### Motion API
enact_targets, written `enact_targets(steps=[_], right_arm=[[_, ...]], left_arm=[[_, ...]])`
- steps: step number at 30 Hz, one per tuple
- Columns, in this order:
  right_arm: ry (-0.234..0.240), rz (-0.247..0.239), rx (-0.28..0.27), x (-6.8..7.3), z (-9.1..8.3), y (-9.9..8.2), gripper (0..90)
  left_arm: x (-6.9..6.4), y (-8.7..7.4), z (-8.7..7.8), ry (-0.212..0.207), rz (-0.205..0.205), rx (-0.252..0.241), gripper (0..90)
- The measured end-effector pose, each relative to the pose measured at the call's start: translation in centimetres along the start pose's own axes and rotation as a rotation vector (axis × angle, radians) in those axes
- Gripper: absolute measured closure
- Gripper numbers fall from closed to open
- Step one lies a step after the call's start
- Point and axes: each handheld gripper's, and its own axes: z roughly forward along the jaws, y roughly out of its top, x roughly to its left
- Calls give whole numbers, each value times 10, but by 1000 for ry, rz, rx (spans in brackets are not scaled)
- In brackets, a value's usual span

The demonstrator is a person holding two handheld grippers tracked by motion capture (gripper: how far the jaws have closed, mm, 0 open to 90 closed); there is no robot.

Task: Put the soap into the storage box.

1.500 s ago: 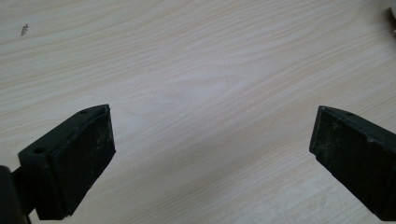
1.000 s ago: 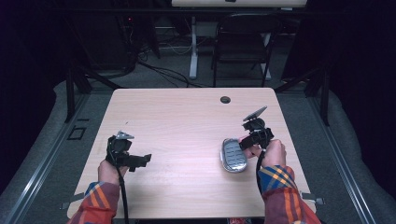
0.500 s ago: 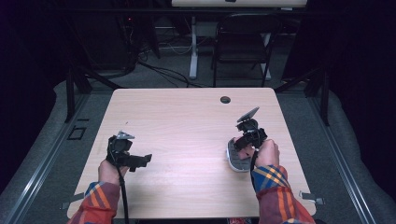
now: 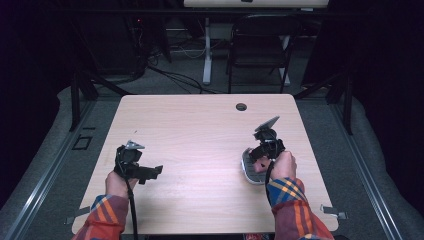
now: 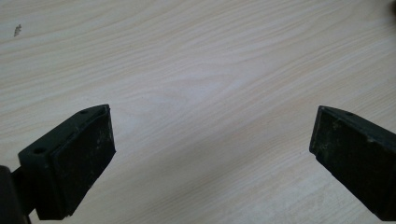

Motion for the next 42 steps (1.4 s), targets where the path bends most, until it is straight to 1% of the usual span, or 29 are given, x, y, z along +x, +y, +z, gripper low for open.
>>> enact_targets(steps=[1,2,3,4,6,8,10,11,13,14,15,16,17,18,19,20,22,24,26,27,28,34,36,40,42], right_arm=[[6,1,1,-1,0,-1,388],[21,19,-18,-2,0,-2,458],[31,32,-41,-3,-3,-3,468],[37,33,-43,-4,-5,-3,464],[30,24,-38,-5,-7,-3,460],[31,24,-44,-7,-9,-4,457],[33,23,-54,-9,-11,-5,457],[35,33,-68,-9,-11,-6,457],[32,25,-72,-12,-14,-8,455],[26,39,-92,-12,-14,-9,449],[22,25,-83,-13,-16,-9,444],[25,20,-85,-15,-18,-10,441],[18,14,-86,-16,-19,-11,434],[13,17,-96,-16,-20,-12,425],[14,9,-92,-18,-21,-12,418],[9,13,-98,-19,-22,-13,407],[3,4,-106,-23,-24,-16,384],[-3,-4,-105,-26,-26,-18,350],[-6,-6,-116,-31,-28,-21,319],[-3,-9,-115,-32,-29,-23,298],[-4,-23,-111,-35,-31,-25,277],[-15,-43,-142,-47,-36,-38,144],[-15,-57,-149,-52,-37,-43,137],[-17,-66,-150,-60,-37,-54,98],[-9,-67,-155,-65,-35,-60,90]], left_arm=[[0,0,0,0,0,0,0],[0,0,0,0,0,0,0],[0,0,0,0,0,0,0],[0,0,0,2,0,1,0],[0,0,0,-2,6,1,0],[0,0,0,-2,6,3,0],[0,0,0,-3,6,3,0],[0,0,0,-4,6,3,0],[-1,0,0,-4,7,4,0],[-1,0,0,-4,7,5,0],[-1,0,0,-5,7,5,0],[-1,0,0,-7,8,6,0],[0,0,0,-7,8,5,0],[0,0,0,-7,8,5,1],[0,0,0,-8,7,5,0],[-1,0,0,-9,6,6,0],[-1,0,0,-10,11,7,0],[-1,0,0,-11,8,7,0],[-1,0,0,-13,8,9,0],[-1,0,0,-15,11,10,0],[-1,0,0,-15,11,10,0],[-1,0,1,-12,17,6,0],[-1,0,1,-13,20,9,0],[-1,0,1,-12,20,9,0],[-1,0,1,-12,22,10,0]])
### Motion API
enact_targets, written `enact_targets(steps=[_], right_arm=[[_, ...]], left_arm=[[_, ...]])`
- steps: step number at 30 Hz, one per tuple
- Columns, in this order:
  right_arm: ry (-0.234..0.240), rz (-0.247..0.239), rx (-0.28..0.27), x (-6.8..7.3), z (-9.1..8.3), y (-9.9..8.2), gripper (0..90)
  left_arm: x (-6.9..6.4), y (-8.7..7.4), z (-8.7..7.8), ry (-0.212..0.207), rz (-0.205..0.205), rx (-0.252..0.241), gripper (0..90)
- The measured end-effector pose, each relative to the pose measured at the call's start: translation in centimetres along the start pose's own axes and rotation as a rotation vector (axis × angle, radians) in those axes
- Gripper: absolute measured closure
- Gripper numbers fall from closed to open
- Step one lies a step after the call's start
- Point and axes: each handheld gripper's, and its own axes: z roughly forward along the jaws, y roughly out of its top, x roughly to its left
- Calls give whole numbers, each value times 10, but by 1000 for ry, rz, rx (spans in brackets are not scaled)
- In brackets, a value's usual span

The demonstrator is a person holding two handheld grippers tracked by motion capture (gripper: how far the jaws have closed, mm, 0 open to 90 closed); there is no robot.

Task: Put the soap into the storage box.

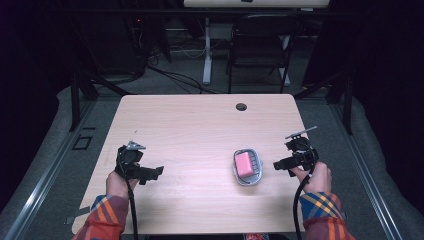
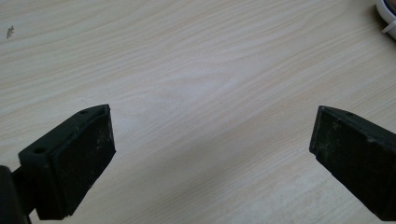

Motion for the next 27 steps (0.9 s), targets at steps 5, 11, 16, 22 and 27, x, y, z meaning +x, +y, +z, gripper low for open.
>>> enact_targets(steps=[5,11,16,22,27], right_arm=[[2,1,8,-7,3,-14,68],[1,-12,13,-13,6,-29,44],[-2,-22,27,-16,9,-44,34],[-16,-41,53,-18,12,-60,26],[-19,-55,66,-18,14,-69,13]], left_arm=[[0,0,0,0,-2,1,1],[0,0,1,0,-2,2,0],[-1,0,1,1,-1,3,0],[-1,0,1,4,5,4,0],[-2,0,2,5,13,6,0]])
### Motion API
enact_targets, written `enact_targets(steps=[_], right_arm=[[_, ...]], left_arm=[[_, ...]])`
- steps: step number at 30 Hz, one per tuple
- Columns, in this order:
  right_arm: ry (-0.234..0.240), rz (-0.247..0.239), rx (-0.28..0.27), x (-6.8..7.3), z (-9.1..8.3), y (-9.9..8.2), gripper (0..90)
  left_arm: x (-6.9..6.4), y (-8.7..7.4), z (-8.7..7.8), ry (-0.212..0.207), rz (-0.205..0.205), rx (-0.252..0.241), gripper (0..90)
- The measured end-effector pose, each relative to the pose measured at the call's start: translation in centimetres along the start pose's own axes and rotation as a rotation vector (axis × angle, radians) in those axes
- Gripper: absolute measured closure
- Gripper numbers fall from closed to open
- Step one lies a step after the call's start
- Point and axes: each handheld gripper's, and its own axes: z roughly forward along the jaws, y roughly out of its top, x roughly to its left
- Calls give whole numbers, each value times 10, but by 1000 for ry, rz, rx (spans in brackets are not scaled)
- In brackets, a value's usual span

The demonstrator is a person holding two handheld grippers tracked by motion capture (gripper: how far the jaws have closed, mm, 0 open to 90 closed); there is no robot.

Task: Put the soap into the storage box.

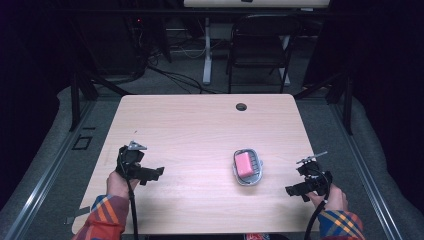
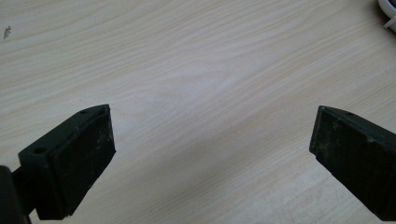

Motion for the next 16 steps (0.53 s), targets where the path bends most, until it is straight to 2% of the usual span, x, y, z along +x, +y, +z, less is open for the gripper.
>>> enact_targets(steps=[2,3,6,8,9,10,16], right_arm=[[7,18,-22,1,3,-2,13],[-3,2,4,0,3,-2,12],[-2,-8,13,1,5,-2,8],[-5,2,14,0,6,-2,8],[16,27,-6,0,8,-3,8],[0,12,22,-1,7,-2,7],[-7,16,26,-1,8,-1,0]], left_arm=[[0,0,0,1,-1,0,0],[0,0,0,-2,-4,2,1],[0,0,0,-2,0,0,0],[0,0,1,-2,-2,0,1],[0,0,0,-5,-3,3,0],[0,1,1,-5,-2,4,1],[0,1,1,-6,1,5,0]])
